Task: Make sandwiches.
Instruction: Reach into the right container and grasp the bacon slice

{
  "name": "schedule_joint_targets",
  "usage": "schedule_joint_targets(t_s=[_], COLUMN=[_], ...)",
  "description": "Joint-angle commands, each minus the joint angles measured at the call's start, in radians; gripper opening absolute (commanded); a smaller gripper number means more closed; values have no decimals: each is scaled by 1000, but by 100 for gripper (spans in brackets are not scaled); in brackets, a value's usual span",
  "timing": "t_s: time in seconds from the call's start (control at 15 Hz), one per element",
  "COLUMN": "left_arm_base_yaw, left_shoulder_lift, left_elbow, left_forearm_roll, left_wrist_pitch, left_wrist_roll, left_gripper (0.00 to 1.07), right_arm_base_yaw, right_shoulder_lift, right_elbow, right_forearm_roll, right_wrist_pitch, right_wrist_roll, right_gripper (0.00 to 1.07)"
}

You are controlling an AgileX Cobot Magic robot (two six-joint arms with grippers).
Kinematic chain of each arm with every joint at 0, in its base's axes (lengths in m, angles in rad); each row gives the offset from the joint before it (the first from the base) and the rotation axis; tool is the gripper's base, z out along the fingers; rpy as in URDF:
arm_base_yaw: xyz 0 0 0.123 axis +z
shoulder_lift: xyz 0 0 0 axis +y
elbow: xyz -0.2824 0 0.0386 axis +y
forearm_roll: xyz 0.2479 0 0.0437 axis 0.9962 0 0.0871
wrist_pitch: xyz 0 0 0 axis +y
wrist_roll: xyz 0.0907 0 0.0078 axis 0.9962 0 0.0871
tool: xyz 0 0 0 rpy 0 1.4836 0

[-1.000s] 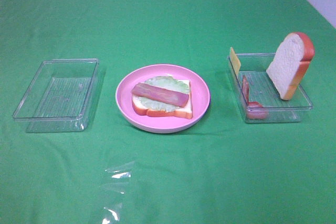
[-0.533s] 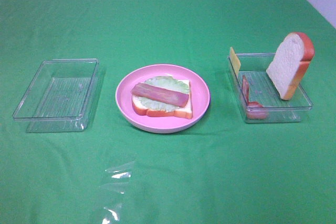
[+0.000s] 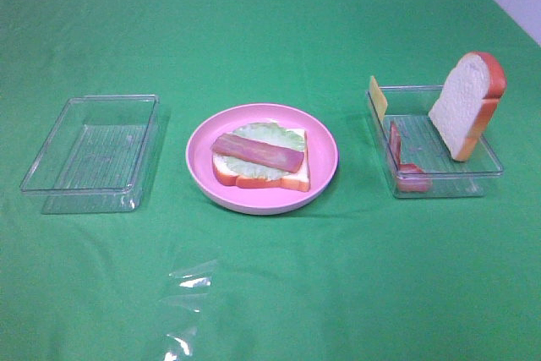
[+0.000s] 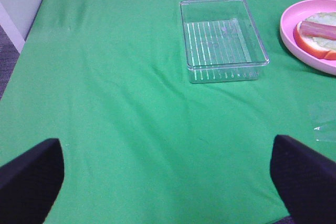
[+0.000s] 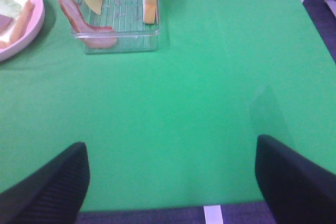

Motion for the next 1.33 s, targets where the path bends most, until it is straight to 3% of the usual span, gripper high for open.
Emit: schedule_joint_targets(t_s=[0.07, 0.2, 0.53, 0.73, 0.8, 0.87, 1.0, 1.13, 1.33], left_arm_base_yaw=[-4, -4, -4, -4, -4, -4, -4, -4, -4], left_shoulder_lift=[-17, -17, -17, -17, -17, -17, -17, -17, -17], left_elbow=[3, 3, 3, 3, 3, 3, 3, 3, 3], left_forearm_roll=[0, 0, 0, 0, 0, 0, 0, 0, 0], left_wrist_pitch=[-17, -17, -17, -17, -17, -17, -17, -17, -17], left_wrist_roll=[-10, -10, -10, -10, -10, -10, -10, -10, -10], left_gripper=[101, 101, 101, 101, 101, 101, 101, 101, 101], right_arm_base_yaw=[-1, -1, -1, 14, 106, 106, 213, 259, 259], right_shoulder_lift=[302, 464, 948, 1138, 1286, 1286, 1477, 1589, 1708], right_elbow=[-65, -121, -378, -466, -553, -553, -720, -833, -944], right_forearm_roll=[61, 112, 189, 269, 260, 260, 201, 169, 152], right_wrist_pitch=[-18, -17, -56, -97, -120, -120, -117, -104, -61], right_wrist_roll=[7, 6, -47, -93, -84, -84, -37, -19, -19], right_gripper=[84, 84, 84, 84, 84, 84, 84, 84, 84])
